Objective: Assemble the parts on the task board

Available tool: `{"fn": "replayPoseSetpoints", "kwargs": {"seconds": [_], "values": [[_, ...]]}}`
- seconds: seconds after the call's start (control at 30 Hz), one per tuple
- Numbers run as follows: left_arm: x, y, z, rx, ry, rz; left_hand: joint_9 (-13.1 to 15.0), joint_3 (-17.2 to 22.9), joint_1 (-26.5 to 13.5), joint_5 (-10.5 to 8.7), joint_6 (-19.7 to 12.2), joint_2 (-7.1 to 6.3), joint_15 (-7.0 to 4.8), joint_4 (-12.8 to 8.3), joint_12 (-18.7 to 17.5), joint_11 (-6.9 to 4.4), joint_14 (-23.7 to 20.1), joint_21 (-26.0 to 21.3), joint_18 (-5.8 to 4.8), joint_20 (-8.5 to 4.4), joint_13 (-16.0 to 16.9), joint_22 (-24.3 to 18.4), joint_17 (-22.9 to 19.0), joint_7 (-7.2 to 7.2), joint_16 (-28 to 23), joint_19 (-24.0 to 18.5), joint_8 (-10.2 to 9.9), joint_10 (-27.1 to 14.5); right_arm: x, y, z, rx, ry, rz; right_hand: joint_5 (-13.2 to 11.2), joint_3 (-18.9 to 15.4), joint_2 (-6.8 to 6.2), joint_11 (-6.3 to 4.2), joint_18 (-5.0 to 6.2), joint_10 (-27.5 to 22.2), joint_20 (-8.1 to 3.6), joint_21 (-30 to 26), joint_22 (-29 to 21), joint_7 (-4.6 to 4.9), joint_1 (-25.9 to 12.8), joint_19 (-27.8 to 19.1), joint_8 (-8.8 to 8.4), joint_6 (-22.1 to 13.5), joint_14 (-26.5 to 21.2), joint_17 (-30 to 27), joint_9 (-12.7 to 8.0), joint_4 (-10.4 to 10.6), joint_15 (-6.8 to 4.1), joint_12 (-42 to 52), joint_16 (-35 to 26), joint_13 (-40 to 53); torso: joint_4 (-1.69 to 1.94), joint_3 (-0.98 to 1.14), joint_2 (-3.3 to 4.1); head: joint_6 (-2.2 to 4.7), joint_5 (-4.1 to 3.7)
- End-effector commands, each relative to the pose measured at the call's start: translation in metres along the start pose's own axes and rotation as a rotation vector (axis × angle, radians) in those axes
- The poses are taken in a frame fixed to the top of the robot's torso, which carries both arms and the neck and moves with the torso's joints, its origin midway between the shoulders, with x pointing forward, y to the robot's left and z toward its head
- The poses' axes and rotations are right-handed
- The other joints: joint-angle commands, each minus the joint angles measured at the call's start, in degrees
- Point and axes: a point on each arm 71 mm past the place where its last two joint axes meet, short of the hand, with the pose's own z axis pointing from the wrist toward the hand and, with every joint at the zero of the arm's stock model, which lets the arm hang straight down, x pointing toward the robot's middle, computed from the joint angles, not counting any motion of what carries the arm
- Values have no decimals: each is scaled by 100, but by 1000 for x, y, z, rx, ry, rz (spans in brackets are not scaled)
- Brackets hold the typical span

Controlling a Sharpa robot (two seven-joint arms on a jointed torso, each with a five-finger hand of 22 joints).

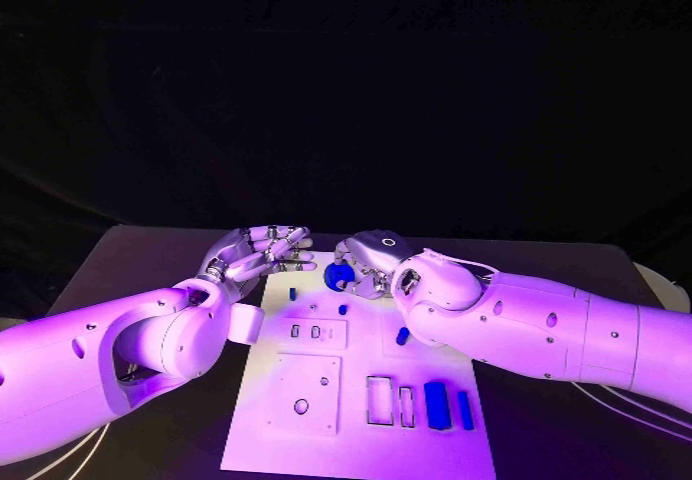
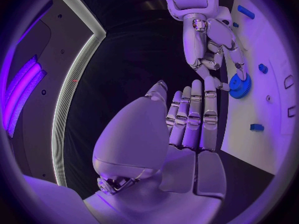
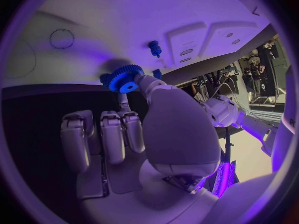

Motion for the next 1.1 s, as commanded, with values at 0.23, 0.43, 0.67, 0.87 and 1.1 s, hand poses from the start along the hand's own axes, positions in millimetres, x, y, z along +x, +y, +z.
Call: {"fn": "replayPoseSetpoints", "kwargs": {"seconds": [0.23, 0.43, 0.67, 0.87, 1.1], "values": [[3, -2, 1, 9, 20, -11, -7, 26, -58, -14, 11, 4, 26, -3, -35, 23, -10, -24, 82, 6, -2, -8, 9, 52, -18, 48, -36, 36, 8, 2, 5, 0, 14, -28, -2, 51, 17, -37, -82, 333, -43, 24, 1508, -191, -72, 589, -4, 233, 597, 1507, 1, 6, -47, 14, 19, 1198, -20, 10, -2, -12, 23], [3, -2, 1, 9, 21, -11, -7, 26, -58, -14, 11, 4, 26, -3, -35, 23, -10, -24, 82, 6, -2, -8, 9, 52, -18, 48, -36, 36, 11, 2, 7, 3, 25, -32, -27, 63, -5, -30, -82, 319, -42, 24, 1508, -181, -111, 589, -35, 217, 597, 1507, -12, 15, -43, 0, 19, 1182, -14, 11, -2, -12, 20], [3, -2, 1, 8, 21, -10, -7, 26, -58, -14, 11, 4, 26, -3, -35, 23, -10, -24, 82, 6, -2, -8, 9, 52, -18, 48, -36, 36, 13, 1, 9, 11, 32, -35, -320, 41, -132, 114, -82, 189, 39, 24, 1508, -17, -322, 589, -370, -176, 597, 1507, -139, 99, 74, -127, 19, 1044, -20, 14, -1, -8, 15], [3, -2, 1, 7, 20, -10, -7, 26, -58, -14, 11, 4, 26, -3, -35, 23, -10, -24, 82, 6, -2, -8, 9, 52, -18, 48, -36, 36, 15, -1, 9, 17, 55, -32, -499, -261, -162, 210, -82, 98, 150, 24, 1508, 83, -679, 589, -617, -449, 597, 1507, -201, 361, 169, -206, 19, 957, -19, 16, -1, -1, 18], [2, -2, 1, 7, 19, -10, -9, 33, -58, -14, 13, 2, 26, -6, -45, 23, -11, -33, 83, 7, -2, -15, 16, 51, -26, 51, -41, 39, 17, -4, 8, 27, 86, -29, -301, -527, 76, 210, -82, 134, 172, 24, 1508, 66, -1129, 589, -636, -312, 597, 1507, -169, 396, 179, -167, 19, 999, -25, 18, -1, -7, 22]]}}
